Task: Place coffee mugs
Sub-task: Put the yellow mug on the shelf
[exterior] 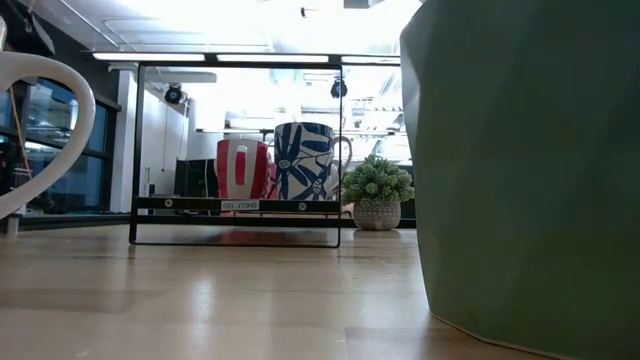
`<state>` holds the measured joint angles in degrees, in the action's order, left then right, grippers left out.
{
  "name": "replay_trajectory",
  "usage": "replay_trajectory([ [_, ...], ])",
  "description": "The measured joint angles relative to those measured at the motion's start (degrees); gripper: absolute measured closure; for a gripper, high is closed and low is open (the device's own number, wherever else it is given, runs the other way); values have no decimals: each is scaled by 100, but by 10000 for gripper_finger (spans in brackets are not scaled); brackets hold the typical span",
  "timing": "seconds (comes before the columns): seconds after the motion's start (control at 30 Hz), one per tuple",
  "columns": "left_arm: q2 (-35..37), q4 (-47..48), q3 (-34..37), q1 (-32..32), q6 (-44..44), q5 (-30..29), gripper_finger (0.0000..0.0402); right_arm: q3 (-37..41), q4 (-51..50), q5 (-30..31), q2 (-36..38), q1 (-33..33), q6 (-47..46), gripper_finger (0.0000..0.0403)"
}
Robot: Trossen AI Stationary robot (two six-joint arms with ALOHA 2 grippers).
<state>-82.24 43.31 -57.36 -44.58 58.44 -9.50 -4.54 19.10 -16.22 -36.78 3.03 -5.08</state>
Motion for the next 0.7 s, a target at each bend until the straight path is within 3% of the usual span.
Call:
replay_trajectory([
  [0.7,-450,-59,-2,35,11,-4,282,0,-7,-3,0,0,-5,403],
])
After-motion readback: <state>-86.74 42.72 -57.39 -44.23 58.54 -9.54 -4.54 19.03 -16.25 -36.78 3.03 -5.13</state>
